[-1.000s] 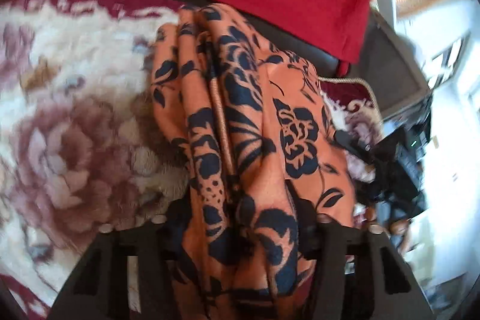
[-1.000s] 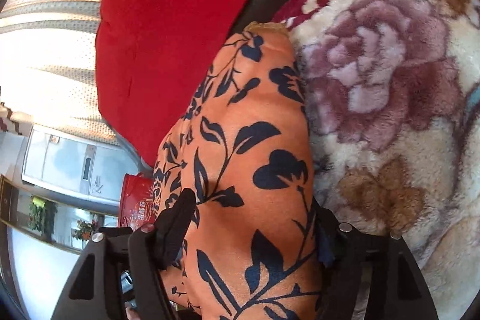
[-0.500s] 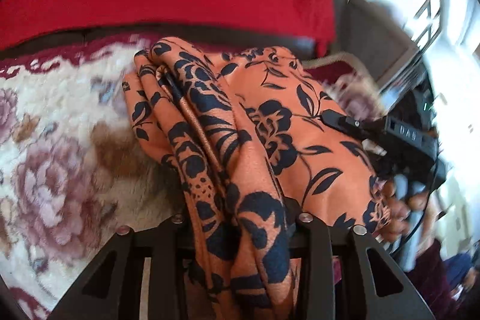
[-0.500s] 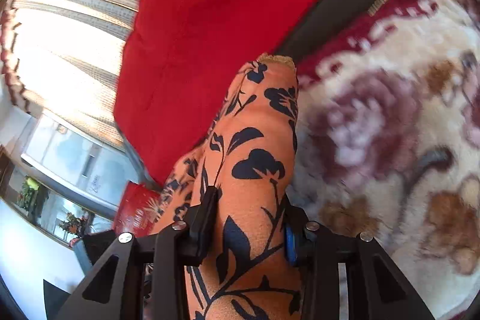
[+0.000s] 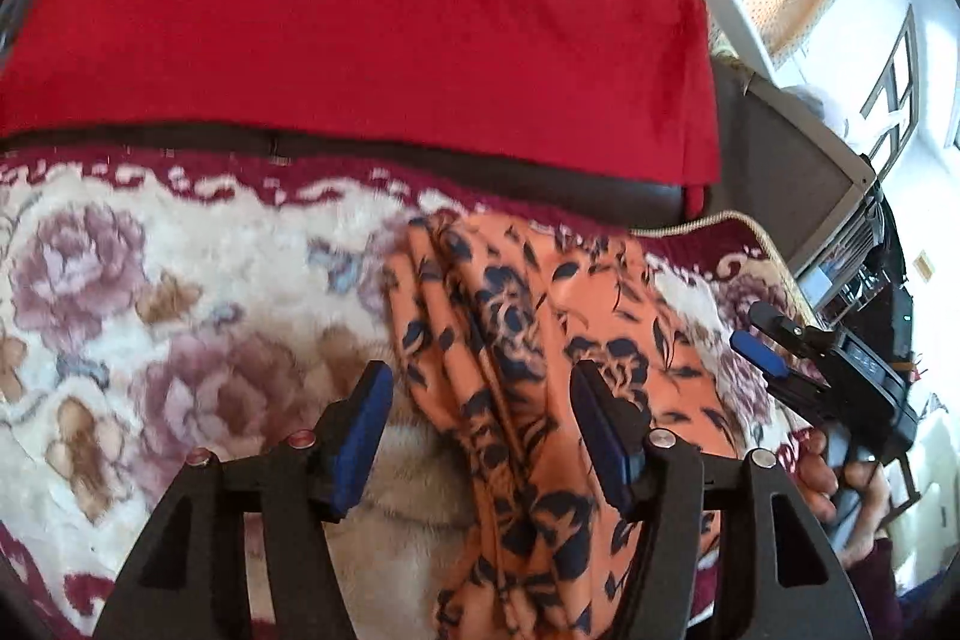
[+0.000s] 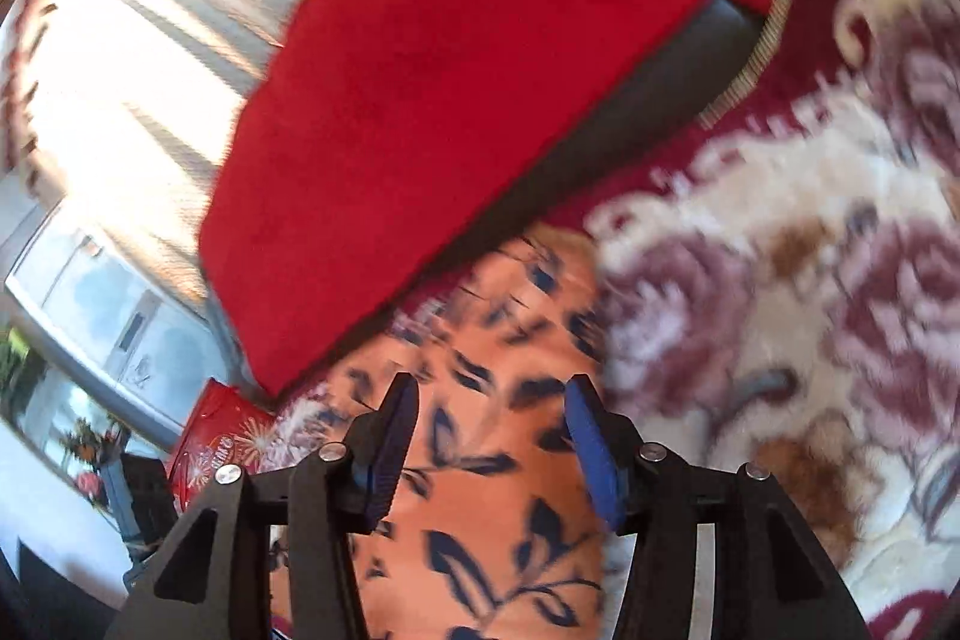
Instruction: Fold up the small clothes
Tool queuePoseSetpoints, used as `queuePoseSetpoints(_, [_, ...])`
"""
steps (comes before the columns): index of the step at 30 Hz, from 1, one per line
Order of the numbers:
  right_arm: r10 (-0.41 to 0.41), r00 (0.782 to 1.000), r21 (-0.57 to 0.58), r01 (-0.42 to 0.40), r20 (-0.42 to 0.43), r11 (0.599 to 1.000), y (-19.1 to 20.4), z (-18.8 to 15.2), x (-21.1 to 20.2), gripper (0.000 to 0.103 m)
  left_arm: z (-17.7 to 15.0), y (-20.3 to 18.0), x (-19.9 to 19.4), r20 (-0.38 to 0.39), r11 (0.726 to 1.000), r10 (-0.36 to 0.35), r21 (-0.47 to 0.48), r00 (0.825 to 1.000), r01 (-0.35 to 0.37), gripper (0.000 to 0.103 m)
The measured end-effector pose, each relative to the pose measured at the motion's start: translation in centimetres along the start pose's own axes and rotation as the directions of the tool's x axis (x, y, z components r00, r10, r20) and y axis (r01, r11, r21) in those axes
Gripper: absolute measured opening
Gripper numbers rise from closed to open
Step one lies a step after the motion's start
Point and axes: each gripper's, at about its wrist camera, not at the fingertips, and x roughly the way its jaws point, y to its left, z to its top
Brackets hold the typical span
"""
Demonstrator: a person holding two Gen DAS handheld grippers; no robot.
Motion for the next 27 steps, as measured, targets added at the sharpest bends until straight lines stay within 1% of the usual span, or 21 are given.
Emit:
queuePoseSetpoints(1, [0.021,1.0,-0.013,-0.021,0.007,1.0,0.6,-0.1,0.0,0.054,0.0,-0.5,0.1,0.009,0.999,0.022,0.025,1.0,-0.022,0.063])
queuePoseSetpoints(3, [0.024,1.0,-0.031,-0.024,-0.004,0.999,1.6,-0.2,0.7,0.054,-0.2,-2.2,1.1,0.024,0.991,0.084,0.103,0.996,-0.086,0.063])
queuePoseSetpoints(4, [0.017,1.0,-0.034,-0.018,-0.019,0.999,1.9,-0.3,1.3,0.054,-0.4,-2.9,1.5,0.032,0.981,0.119,0.153,0.992,-0.123,0.063])
queuePoseSetpoints(6, [0.01,0.999,-0.029,-0.011,-0.047,1.0,2.2,-0.7,2.7,0.054,-0.8,-4.4,2.6,0.028,0.964,0.173,0.2,0.985,-0.175,0.063])
queuePoseSetpoints(7, [0.0,0.998,-0.028,-0.002,-0.066,1.0,2.4,-0.7,3.9,0.054,-1.0,-4.6,3.7,0.004,0.951,0.224,0.218,0.975,-0.219,0.064])
queuePoseSetpoints(8, [-0.017,0.996,-0.032,0.014,-0.093,0.999,2.5,-1.1,4.9,0.054,-1.3,-4.8,5.0,-0.029,0.942,0.261,0.225,0.965,-0.248,0.067])
queuePoseSetpoints(9, [-0.046,0.991,-0.039,0.041,-0.129,0.998,2.6,-1.5,5.9,0.054,-1.6,-4.1,5.8,-0.067,0.938,0.289,0.217,0.955,-0.269,0.068])
queuePoseSetpoints(10, [-0.092,0.981,-0.05,0.085,-0.173,0.995,2.5,-2.2,6.9,0.053,-1.6,-3.2,6.3,-0.092,0.945,0.29,0.188,0.953,-0.269,0.076])
queuePoseSetpoints(11, [-0.111,0.975,-0.057,0.102,-0.191,0.993,2.4,-2.4,7.5,0.051,-1.5,-2.6,6.5,-0.101,0.951,0.282,0.159,0.954,-0.264,0.082])
queuePoseSetpoints(13, [-0.122,0.975,-0.07,0.11,-0.188,0.991,2.7,-2.4,7.6,0.051,-1.2,-1.8,6.5,-0.123,0.96,0.263,0.135,0.957,-0.246,0.083])
queuePoseSetpoints(16, [-0.113,0.979,-0.055,0.106,-0.168,0.993,2.9,-2.4,6.9,0.051,-1.2,-1.6,5.7,-0.117,0.965,0.249,0.12,0.962,-0.235,0.083])
queuePoseSetpoints(18, [-0.101,0.984,-0.06,0.094,-0.146,0.994,3.3,-2.6,5.4,0.052,-1.2,-1.3,4.5,-0.101,0.971,0.228,0.103,0.968,-0.218,0.082])
queuePoseSetpoints(20, [-0.085,0.989,-0.08,0.076,-0.118,0.994,4.2,-3.0,3.6,0.052,-1.5,-1.4,2.6,-0.051,0.973,0.214,0.095,0.976,-0.209,0.082])
queuePoseSetpoints(22, [-0.09,0.993,-0.128,0.079,-0.082,0.989,5.5,-4.0,1.6,0.052,-1.8,-1.9,0.9,0.004,0.968,0.227,0.108,0.974,-0.226,0.082])
queuePoseSetpoints(24, [-0.107,0.992,-0.152,0.096,-0.062,0.984,6.4,-5.2,0.4,0.052,-2.4,-2.7,-0.1,0.029,0.961,0.246,0.123,0.969,-0.248,0.082])
queuePoseSetpoints(25, [-0.115,0.991,-0.151,0.104,-0.07,0.983,6.5,-6.2,-0.1,0.052,-3.1,-3.2,-0.2,0.026,0.957,0.255,0.137,0.967,-0.256,0.083])
queuePoseSetpoints(26, [-0.123,0.989,-0.151,0.109,-0.087,0.983,6.5,-6.9,-0.2,0.052,-3.7,-3.9,-0.2,0.012,0.951,0.266,0.159,0.964,-0.265,0.086])
queuePoseSetpoints(27, [-0.139,0.983,-0.155,0.121,-0.117,0.981,6.4,-7.5,0.1,0.052,-4.3,-4.4,0.4,-0.014,0.939,0.293,0.191,0.956,-0.285,0.088])
